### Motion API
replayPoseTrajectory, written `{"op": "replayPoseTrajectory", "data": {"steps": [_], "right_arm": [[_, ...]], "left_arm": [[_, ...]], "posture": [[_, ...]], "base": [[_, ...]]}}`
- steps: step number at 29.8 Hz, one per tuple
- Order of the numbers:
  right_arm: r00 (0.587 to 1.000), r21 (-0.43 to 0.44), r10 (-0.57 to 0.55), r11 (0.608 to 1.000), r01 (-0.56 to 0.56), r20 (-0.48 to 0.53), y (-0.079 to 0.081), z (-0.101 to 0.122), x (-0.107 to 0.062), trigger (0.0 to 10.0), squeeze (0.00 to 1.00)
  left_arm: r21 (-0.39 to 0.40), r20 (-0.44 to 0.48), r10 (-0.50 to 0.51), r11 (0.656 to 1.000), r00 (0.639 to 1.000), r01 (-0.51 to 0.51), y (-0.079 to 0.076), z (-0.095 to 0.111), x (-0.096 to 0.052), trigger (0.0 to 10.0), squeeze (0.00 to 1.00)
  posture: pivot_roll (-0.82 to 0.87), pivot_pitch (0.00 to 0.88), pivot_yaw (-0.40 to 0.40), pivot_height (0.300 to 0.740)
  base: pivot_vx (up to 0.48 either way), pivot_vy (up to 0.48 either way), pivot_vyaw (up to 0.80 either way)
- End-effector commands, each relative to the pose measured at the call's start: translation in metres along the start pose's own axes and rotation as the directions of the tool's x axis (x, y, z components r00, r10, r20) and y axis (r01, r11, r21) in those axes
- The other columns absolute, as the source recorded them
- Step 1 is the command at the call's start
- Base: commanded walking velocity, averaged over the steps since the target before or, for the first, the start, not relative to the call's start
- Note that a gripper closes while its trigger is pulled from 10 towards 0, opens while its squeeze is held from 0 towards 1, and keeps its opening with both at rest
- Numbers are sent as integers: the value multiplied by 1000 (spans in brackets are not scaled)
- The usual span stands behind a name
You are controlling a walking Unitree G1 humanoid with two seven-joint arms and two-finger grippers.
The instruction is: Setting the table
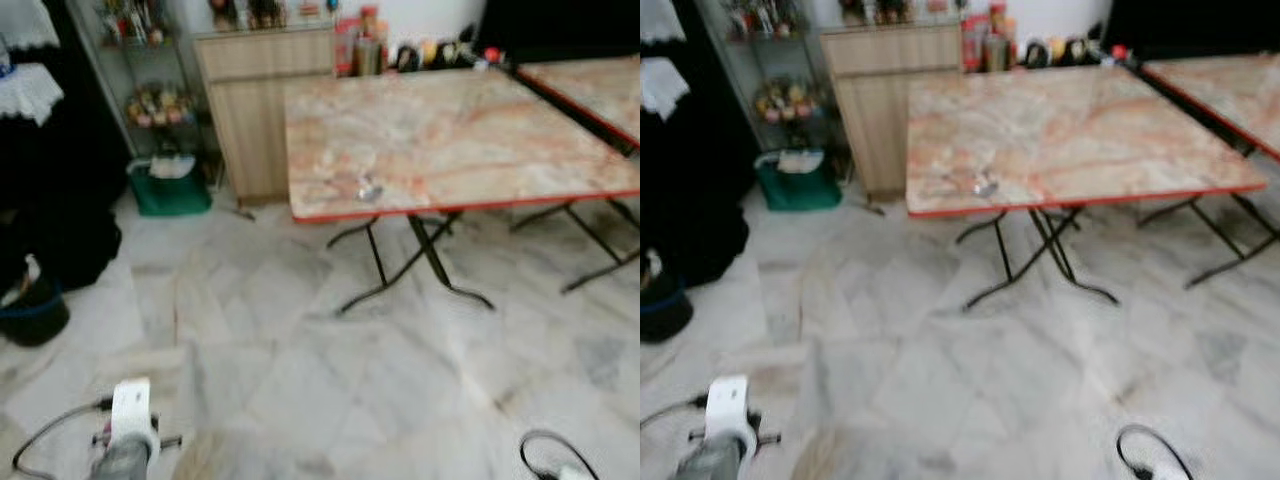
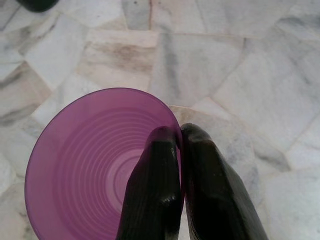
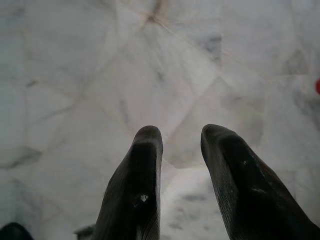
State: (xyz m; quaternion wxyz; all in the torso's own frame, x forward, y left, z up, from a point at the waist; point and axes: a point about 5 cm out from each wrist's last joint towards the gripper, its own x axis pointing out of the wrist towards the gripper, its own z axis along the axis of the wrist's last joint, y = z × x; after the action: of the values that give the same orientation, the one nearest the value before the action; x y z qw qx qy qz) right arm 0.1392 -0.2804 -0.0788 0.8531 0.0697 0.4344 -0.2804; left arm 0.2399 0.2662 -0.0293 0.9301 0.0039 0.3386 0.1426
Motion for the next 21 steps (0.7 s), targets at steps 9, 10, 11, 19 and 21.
{"op": "replayPoseTrajectory", "data": {"steps": [9, 10, 11, 19, 21], "right_arm": [[1000, 1, -6, 1000, 6, -9, -3, -3, 0, 10000, 0], [1000, -3, -5, 1000, 5, -9, -3, -2, 0, 10000, 0], [1000, -7, -5, 1000, 4, -10, -3, -3, 0, 10000, 0], [1000, -5, -5, 1000, 5, -10, -2, -2, 0, 10000, 0], [1000, 3, -6, 1000, 6, -8, -2, -2, 0, 10000, 0]], "left_arm": [[-3, -8, -1, 1000, 1000, 1, -1, -1, 0, 10000, 0], [-3, -8, -1, 1000, 1000, 1, -1, -1, 0, 10000, 0], [-4, -8, -1, 1000, 1000, 1, -1, -1, 0, 10000, 0], [-12, -3, -13, 1000, 1000, 13, -2, -1, 0, 10000, 0], [-19, 1, -9, 1000, 1000, 9, -2, -1, 0, 10000, 0]], "posture": [[48, 42, 39, 740], [48, 42, 39, 740], [46, 37, 40, 740], [40, 43, 41, 740], [40, 49, 41, 740]], "base": [[412, 0, 0], [416, 0, 0], [412, 0, 0], [198, 0, 286], [0, 0, 0]]}}
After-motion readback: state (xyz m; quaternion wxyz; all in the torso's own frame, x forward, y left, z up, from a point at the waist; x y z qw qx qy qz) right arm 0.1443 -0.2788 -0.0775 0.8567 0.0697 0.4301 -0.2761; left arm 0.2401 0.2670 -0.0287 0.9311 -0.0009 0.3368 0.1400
